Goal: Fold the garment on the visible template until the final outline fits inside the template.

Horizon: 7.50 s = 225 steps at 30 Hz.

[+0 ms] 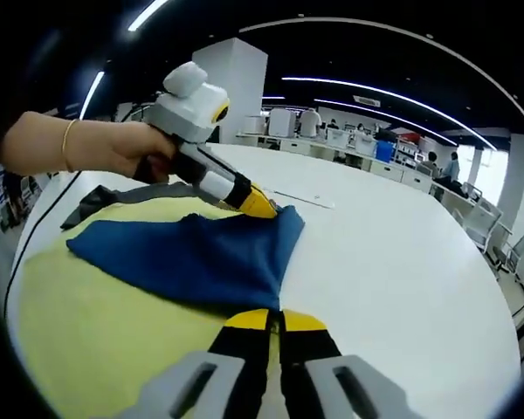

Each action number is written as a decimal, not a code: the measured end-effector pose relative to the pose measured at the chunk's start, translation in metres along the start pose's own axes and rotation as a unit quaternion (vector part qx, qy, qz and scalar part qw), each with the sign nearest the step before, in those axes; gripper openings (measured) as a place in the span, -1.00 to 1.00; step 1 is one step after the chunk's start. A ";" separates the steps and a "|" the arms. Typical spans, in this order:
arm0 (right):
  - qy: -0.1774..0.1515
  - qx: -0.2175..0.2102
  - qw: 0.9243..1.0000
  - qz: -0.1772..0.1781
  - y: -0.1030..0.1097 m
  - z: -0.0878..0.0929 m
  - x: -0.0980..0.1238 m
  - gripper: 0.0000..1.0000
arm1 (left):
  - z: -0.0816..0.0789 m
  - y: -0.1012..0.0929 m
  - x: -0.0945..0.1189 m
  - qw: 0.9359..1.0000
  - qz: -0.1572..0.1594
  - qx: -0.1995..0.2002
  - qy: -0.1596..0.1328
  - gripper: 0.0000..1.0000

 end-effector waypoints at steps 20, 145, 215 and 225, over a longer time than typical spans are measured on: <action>0.020 -0.016 0.999 0.043 -0.001 0.007 -0.001 -1.00 | -0.001 0.000 -0.026 0.999 -0.022 0.019 0.025 -1.00; 0.050 0.006 0.997 -0.056 -0.045 -0.070 -0.103 -0.78 | 0.154 -0.012 0.200 0.960 -0.217 0.174 0.024 -0.18; 0.018 -0.155 0.987 -0.033 -0.062 -0.062 -0.110 -1.00 | 0.155 0.017 0.189 0.948 -0.261 0.170 0.070 -0.90; 0.025 -0.134 0.990 -0.025 -0.061 -0.067 -0.100 -0.87 | 0.155 0.008 0.199 0.946 -0.270 0.163 0.074 -0.33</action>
Point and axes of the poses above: the point that each gripper's makers call its tool centre point, and the gripper's own axes: x roughly backward along the fingers, y roughly to its left, z roughly out of its underside, the point moved 8 cm from there along x, roughly backward along the fingers, and after that the axes turned 4 degrees about y, right-handed, at the moved point
